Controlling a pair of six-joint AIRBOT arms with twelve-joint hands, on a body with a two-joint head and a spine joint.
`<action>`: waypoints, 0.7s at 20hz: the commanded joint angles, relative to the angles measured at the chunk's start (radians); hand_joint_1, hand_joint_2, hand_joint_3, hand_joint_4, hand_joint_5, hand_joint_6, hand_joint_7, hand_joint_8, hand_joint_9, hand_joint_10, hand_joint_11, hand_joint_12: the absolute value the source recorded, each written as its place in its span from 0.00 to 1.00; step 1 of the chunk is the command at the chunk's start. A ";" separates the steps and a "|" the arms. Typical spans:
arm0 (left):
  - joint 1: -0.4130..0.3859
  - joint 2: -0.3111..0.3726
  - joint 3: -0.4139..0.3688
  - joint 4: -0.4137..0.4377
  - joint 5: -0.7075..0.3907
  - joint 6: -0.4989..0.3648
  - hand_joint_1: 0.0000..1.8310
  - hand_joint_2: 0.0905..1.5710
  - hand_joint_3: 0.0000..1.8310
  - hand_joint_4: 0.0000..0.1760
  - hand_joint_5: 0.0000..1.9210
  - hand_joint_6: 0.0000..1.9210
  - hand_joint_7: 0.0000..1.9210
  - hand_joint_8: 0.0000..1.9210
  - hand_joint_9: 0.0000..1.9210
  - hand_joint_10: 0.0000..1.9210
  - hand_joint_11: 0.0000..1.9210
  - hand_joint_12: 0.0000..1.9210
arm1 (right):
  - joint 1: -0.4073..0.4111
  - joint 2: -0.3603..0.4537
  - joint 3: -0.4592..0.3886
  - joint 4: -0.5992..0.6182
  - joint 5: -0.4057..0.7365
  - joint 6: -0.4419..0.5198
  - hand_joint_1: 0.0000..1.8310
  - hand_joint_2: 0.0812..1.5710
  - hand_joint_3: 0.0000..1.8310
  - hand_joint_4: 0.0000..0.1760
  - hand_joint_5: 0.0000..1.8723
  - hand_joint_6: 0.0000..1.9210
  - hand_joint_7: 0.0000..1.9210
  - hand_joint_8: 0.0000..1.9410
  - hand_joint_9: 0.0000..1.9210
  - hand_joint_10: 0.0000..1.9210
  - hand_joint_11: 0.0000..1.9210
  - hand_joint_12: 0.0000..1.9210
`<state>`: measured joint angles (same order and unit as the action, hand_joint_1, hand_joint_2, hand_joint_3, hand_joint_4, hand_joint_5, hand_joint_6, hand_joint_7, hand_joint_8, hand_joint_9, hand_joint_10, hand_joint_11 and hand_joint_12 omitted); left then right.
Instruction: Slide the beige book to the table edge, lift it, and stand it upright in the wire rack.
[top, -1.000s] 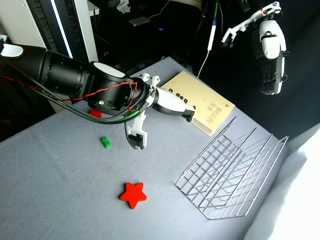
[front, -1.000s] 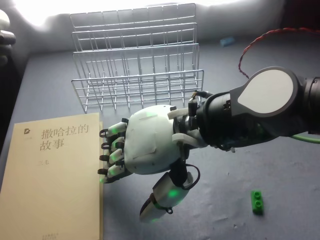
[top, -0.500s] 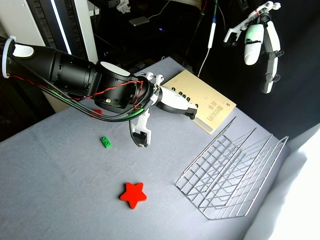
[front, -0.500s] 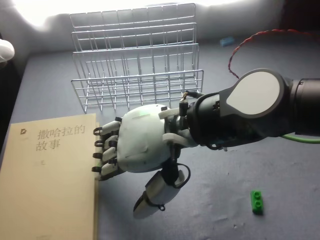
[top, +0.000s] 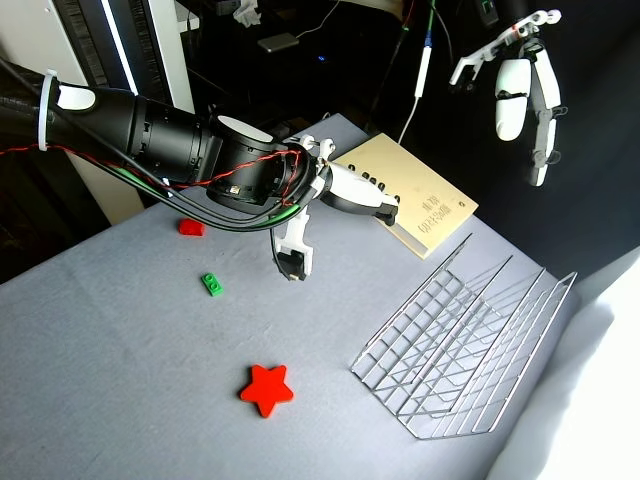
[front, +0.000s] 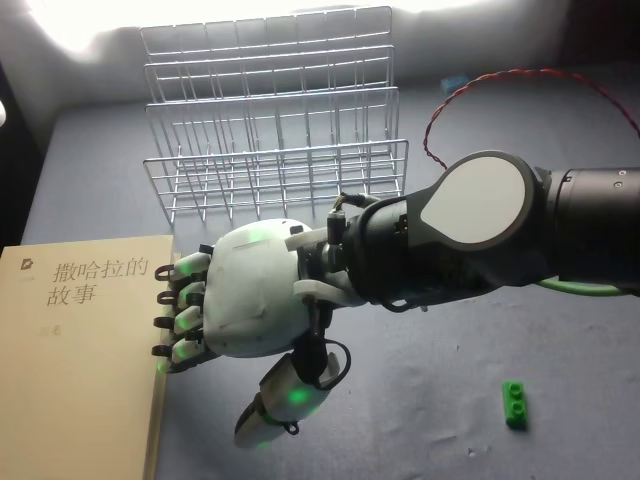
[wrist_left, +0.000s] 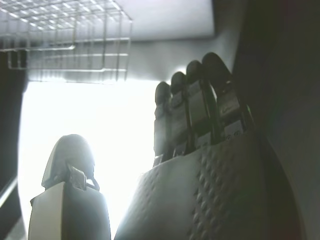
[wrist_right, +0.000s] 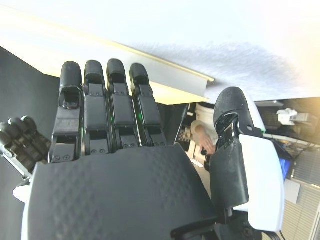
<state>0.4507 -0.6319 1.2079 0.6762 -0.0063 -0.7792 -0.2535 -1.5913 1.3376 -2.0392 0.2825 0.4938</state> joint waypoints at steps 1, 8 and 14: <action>-0.013 0.009 0.003 0.001 -0.031 -0.007 0.15 0.69 0.00 0.00 0.17 0.00 0.17 0.00 0.16 0.00 0.00 0.41 | 0.012 -0.001 0.004 0.027 -0.022 -0.003 0.07 0.71 0.00 0.00 0.15 0.00 0.14 0.00 0.13 0.00 0.00 0.36; -0.019 0.021 -0.025 0.003 0.019 -0.006 0.17 0.69 0.00 0.00 0.16 0.00 0.16 0.00 0.15 0.00 0.00 0.36 | 0.010 -0.026 0.044 0.028 -0.012 -0.006 0.03 0.71 0.00 0.00 0.14 0.00 0.14 0.00 0.14 0.00 0.00 0.37; -0.022 0.025 -0.037 0.002 0.061 -0.006 0.21 0.68 0.00 0.00 0.18 0.00 0.18 0.00 0.17 0.00 0.00 0.41 | 0.009 -0.046 0.048 0.028 -0.025 -0.001 0.04 0.71 0.00 0.00 0.15 0.00 0.15 0.00 0.15 0.00 0.00 0.38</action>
<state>0.4404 -0.6220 1.1694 0.6758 0.0853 -0.7792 -0.2535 -1.6379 1.3857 -2.0365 0.2844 0.4934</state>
